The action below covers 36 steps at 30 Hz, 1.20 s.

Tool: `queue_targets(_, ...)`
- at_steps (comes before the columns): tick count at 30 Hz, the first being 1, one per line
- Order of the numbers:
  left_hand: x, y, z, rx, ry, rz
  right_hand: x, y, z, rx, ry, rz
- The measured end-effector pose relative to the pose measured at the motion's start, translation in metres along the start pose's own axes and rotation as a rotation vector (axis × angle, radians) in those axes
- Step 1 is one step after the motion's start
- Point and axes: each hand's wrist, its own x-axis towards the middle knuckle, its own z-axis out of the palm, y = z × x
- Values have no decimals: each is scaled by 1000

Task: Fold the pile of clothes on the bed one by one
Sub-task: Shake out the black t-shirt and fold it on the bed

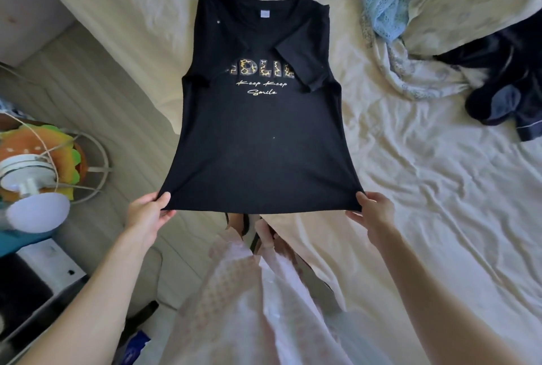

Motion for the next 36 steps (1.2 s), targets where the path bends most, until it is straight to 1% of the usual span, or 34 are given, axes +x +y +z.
queue_targets(3, -9, -8, -4, -35, -21, -87, -8, 8, -6, -24, -66, 42)
queue_targets(6, -21, -12, -6, -90, -32, -143, -13, 10, -9, 43, -133, 115)
queue_targets(8, -26, -8, -4, -140, -40, -149, -13, 6, -12, 155, -205, 188)
queue_targets(10, -31, 2, -1, -194, -49, -132, -12, -1, -14, 359, -276, 244)
queue_targets(12, -34, 17, 5, -272, -53, -103, -9, -13, -14, 525, -315, 259)
queue_targets(15, -36, 49, 16, -401, -48, -59, -3, -41, -5, 682, -337, 269)
queue_targets(19, -33, 104, 39, -488, -55, 10, 6, -92, 15, 814, -371, 266)
queue_targets(22, -23, 148, 61, -508, -84, 47, 17, -135, 32, 813, -403, 203)
queue_targets(23, -18, 161, 68, -512, -93, 51, 21, -148, 38, 810, -403, 183)
queue_targets(26, 3, 198, 92, -523, -111, 37, 32, -190, 56, 873, -360, 198)
queue_targets(30, 36, 234, 119, -514, -115, -15, 51, -237, 81, 805, -292, 196)
queue_targets(33, 57, 257, 138, -490, -125, -60, 66, -267, 101, 726, -225, 258)
queue_targets(36, 78, 278, 156, -496, -139, -127, 80, -293, 120, 731, -174, 347)
